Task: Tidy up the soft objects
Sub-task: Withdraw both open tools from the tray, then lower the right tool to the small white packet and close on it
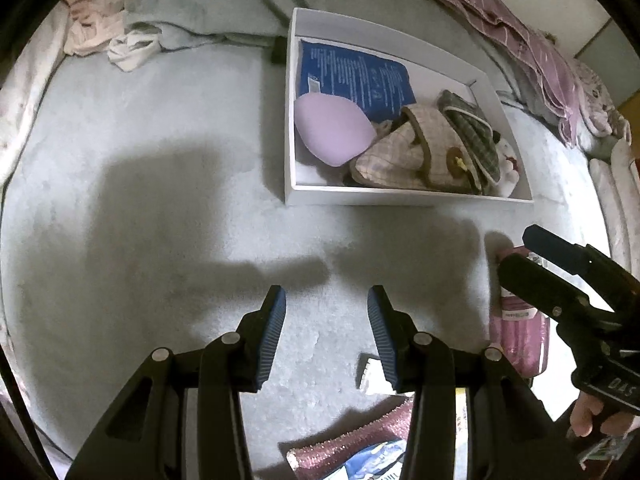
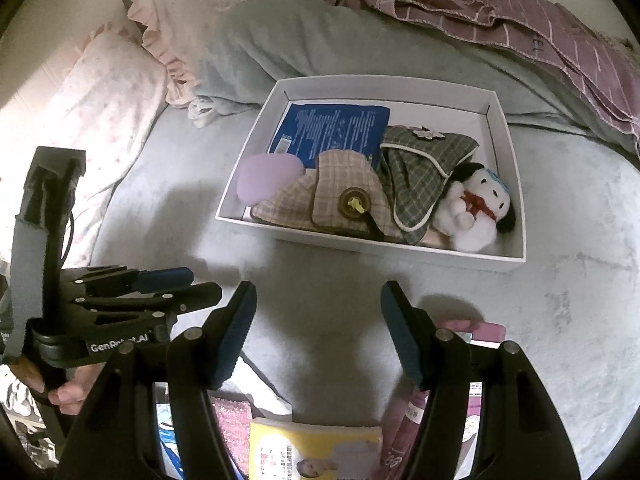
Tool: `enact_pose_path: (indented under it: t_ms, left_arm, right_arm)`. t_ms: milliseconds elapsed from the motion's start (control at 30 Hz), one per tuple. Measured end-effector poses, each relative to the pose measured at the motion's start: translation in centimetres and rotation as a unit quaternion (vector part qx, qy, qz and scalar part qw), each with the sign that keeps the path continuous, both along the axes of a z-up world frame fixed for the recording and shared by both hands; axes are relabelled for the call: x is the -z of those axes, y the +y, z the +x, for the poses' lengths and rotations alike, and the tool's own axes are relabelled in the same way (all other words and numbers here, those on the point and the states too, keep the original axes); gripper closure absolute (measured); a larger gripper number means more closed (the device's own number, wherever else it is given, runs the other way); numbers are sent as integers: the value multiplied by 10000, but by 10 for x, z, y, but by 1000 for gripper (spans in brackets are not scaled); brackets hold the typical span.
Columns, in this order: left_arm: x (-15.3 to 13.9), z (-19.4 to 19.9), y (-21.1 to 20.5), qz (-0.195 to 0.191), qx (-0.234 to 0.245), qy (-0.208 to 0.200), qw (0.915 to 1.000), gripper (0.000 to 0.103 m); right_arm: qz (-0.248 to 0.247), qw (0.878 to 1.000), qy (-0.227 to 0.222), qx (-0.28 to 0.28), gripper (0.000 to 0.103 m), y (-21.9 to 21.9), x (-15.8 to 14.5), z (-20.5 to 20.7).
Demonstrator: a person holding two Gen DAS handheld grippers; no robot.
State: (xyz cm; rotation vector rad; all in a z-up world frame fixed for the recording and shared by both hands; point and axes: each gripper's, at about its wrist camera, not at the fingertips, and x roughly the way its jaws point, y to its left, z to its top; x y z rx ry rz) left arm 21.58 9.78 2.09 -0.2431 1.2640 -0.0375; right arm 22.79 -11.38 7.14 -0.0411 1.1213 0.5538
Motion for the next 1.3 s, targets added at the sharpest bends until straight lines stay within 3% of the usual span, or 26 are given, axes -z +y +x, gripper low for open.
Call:
enact_pose_path:
  t_ms: [367, 633, 967, 1033, 1300]
  left_arm:
    - [-12, -7, -9, 103, 252, -130, 9995, 61]
    - [4, -9, -22, -191, 952, 310, 9948, 61]
    - [5, -19, 16, 55, 640, 256, 9976, 61]
    - [3, -26, 25, 125, 650, 203, 9976, 61]
    - [-3, -52, 57, 32, 751, -70, 9971, 61]
  right_arm:
    - [-20, 9996, -185, 196, 37, -10, -12, -7]
    - [-385, 9991, -156, -36, 37, -3, -8, -17]
    - [-189, 9997, -135, -124, 37, 7, -6, -27]
    - [-53, 9995, -276, -109, 37, 7, -4, -39]
    - [-409, 9984, -271, -289, 37, 6, 17, -96]
